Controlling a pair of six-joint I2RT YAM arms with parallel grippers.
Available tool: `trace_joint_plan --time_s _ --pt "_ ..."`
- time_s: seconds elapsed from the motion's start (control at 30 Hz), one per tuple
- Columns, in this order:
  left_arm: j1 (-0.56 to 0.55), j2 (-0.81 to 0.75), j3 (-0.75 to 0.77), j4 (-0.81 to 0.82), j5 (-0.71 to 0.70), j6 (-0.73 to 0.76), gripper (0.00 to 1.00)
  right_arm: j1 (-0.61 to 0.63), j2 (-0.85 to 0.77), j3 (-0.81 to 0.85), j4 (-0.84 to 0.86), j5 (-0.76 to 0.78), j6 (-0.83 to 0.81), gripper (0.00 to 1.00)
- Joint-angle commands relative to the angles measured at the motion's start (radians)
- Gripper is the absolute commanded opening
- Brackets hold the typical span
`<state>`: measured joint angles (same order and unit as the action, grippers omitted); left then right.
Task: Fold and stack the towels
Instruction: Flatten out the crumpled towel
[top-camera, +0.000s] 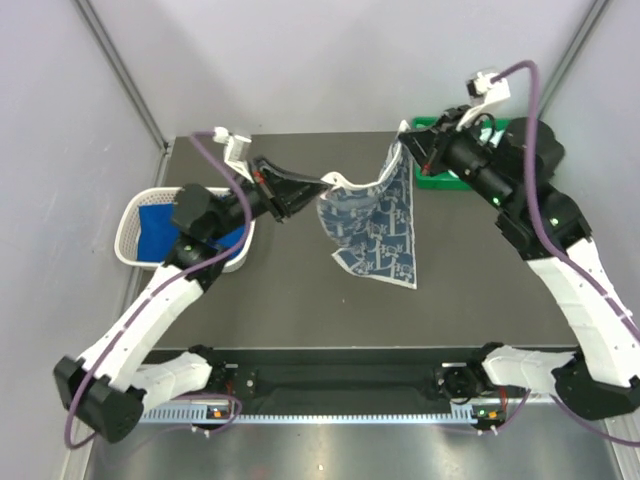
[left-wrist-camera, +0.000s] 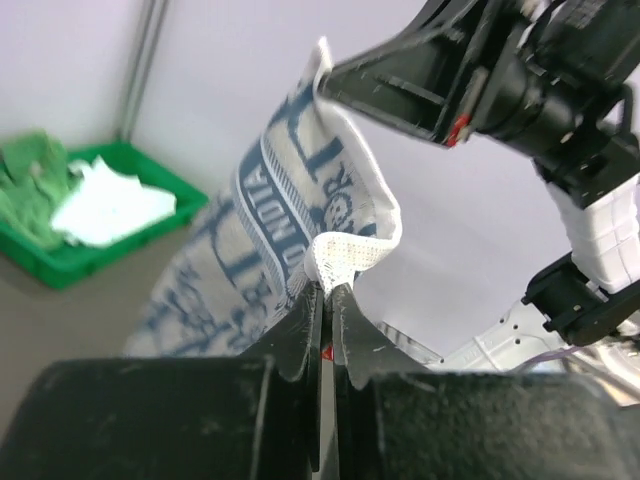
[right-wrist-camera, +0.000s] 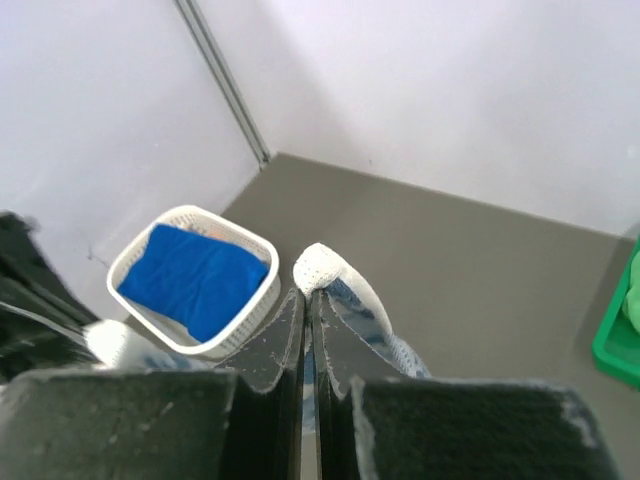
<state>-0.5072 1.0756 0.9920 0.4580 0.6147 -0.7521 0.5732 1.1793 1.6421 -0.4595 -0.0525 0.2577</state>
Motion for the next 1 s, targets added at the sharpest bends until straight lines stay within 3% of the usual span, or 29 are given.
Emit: trace_joint_plan --time_s 0.0,0.3,0.57,0.77,0.83,0.97 --pt "-0.011 -0.071 0.149 -0.356 -0.043 0.207 0.00 0.008 -0.108 -0.017 0.068 -0.009 -0.025 0.00" --pt "-0.019 -0.149 0.364 -0.611 -0.059 0.261 0.00 0.008 -0.282 -0.041 0.065 -0.081 0.035 0.00" --pt "-0.019 -0.042 0.536 -0.696 -0.197 0.269 0.00 0.007 -0.271 0.021 0.058 -0.112 0.094 0.00" --pt "-0.016 0.090 0.614 -0.748 -0.317 0.249 0.00 -0.009 -0.112 0.051 0.025 0.023 0.049 0.00" --pt "0.021 0.176 0.637 -0.751 -0.323 0.240 0.00 -0.076 -0.006 0.051 0.038 -0.029 0.069 0.00" --pt "0.159 0.360 0.629 -0.623 -0.192 0.180 0.00 -0.193 0.184 0.009 0.201 -0.170 0.124 0.00"
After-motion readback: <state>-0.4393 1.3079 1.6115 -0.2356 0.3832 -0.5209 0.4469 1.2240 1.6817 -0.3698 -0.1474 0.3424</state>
